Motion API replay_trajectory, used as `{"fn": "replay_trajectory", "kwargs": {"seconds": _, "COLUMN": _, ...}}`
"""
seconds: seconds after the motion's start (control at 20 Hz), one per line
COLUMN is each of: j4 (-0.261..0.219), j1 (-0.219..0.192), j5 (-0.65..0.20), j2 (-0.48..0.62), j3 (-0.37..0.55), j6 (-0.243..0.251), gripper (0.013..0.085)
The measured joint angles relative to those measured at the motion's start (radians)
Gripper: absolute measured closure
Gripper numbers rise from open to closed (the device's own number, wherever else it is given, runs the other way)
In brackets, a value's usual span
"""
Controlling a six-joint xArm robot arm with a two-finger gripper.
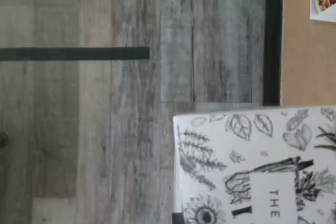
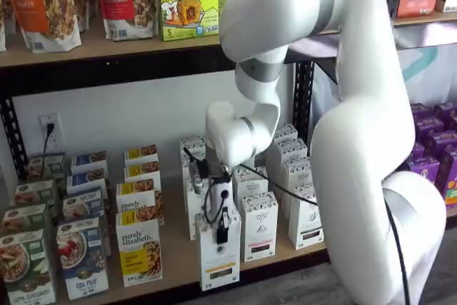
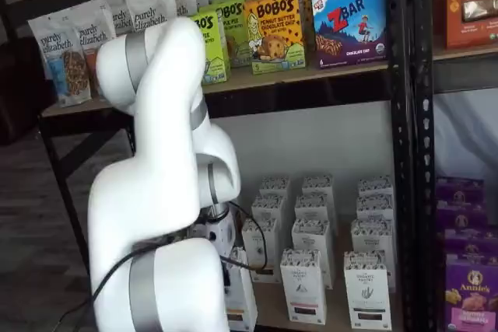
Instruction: Pick up the white box with a yellow strip in the middle, on the bottom shelf, the fourth box from the left
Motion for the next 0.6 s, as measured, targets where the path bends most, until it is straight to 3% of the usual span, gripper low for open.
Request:
{"fn": "replay_trajectory", "kwargs": {"seconds": 0.1, "j4": 0.011, "j1": 0.010, "j5": 0.016, "j2": -0.044, "j3": 0.030, "j6": -0.001, "gripper": 0.0490}}
{"fn": "replay_trajectory", "kwargs": {"seconds": 0.35, "j4": -0.025, "j1": 0.034, "j5": 0.074, "j2": -0.159, "j3": 0.097, "j6": 0.058, "gripper": 0.0490}}
{"fn": "replay_trajectory", "kwargs": {"seconds": 0.6, "j4": -0.023, "j1": 0.048, "j5": 0.114, "j2": -0.255, "j3": 0.148, "j6": 0.072, "gripper": 0.0490}}
